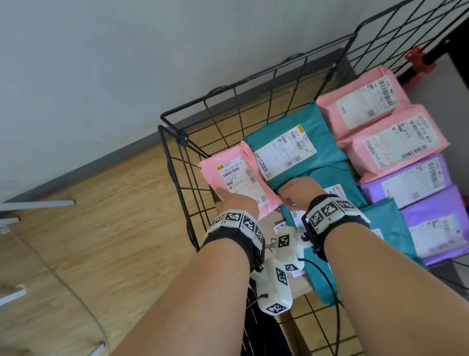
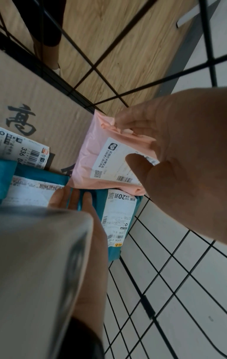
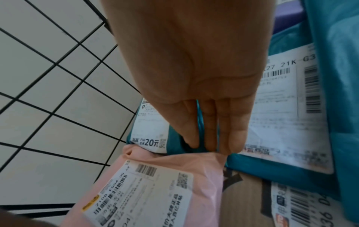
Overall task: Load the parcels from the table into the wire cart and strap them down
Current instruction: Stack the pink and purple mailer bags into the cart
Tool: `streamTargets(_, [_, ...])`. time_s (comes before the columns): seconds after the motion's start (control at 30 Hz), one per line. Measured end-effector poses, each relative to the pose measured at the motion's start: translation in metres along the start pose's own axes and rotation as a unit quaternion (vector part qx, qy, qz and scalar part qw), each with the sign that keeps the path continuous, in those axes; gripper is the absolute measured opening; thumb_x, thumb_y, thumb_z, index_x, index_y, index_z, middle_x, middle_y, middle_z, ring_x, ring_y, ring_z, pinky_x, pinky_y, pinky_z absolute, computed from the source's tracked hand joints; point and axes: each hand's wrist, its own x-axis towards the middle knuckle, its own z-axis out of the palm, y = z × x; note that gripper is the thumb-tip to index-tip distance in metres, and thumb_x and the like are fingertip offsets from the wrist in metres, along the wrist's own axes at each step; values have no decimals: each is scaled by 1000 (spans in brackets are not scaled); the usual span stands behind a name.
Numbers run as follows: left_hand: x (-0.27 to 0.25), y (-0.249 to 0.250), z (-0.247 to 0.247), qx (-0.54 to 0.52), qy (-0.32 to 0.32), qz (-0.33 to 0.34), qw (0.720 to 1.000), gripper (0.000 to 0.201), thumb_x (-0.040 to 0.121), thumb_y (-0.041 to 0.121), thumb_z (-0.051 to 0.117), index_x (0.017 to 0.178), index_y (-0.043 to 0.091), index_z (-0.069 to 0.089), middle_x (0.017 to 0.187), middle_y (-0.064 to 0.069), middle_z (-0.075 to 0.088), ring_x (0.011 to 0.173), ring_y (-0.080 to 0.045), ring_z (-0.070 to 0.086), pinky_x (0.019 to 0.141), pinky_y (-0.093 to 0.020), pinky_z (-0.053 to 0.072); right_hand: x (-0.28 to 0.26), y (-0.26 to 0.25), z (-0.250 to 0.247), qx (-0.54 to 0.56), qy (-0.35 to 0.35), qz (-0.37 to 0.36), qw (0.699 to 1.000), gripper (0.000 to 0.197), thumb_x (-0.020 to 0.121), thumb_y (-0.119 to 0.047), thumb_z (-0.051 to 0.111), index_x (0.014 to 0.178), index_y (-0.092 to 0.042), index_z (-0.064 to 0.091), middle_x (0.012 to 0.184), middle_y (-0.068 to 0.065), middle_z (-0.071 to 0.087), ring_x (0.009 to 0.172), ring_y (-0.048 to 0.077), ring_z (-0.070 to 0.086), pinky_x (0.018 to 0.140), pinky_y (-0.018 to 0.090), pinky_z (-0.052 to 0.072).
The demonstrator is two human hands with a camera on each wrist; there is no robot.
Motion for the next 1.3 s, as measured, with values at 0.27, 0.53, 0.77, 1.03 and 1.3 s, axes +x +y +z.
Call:
streamTargets(0.27, [15,8,-4,9,0,-12,1000,74,89,6,44,152,23,8,139,-12,37,125,-32,45,100,-45,45,11,16,18,166,-14,27,986,36,90,-7,57,126,-3,59,124,16,63,103,24,66,84,26,55])
streamTargets(0.53, [26,7,-8,144,-62,43,987,41,101,15,38,135,-9,45,142,-20,46,131,-31,44,108,-36,37,8,7,21,222,-31,15,974,37,86,2,58,122,-5,63,124,17,63,101,21,64,90,26,52])
streamTargets(0.77, [14,10,-15,206,-31,113,971,41,101,16,40,133,-10,46,139,-20,48,129,-33,47,107,-38,40,-9,5,9,164,37,6,986,36,90,-6,56,126,-9,61,130,12,60,121,27,56,103,34,46])
streamTargets(1.03, [-43,29,-25,94,-3,89,992,78,94,21,53,152,9,3,149,-17,32,135,-33,37,109,-39,34,-60,20,-10,224,91,11,970,32,91,-9,59,122,-4,61,123,17,64,96,25,63,95,41,52])
streamTargets(1.3, [-109,-1,-15,132,-22,212,968,64,95,19,52,150,11,21,137,-16,48,121,-33,51,93,-35,42,-161,51,-20,271,169,1,948,31,88,-14,63,119,-9,64,122,13,65,89,17,58,89,37,54])
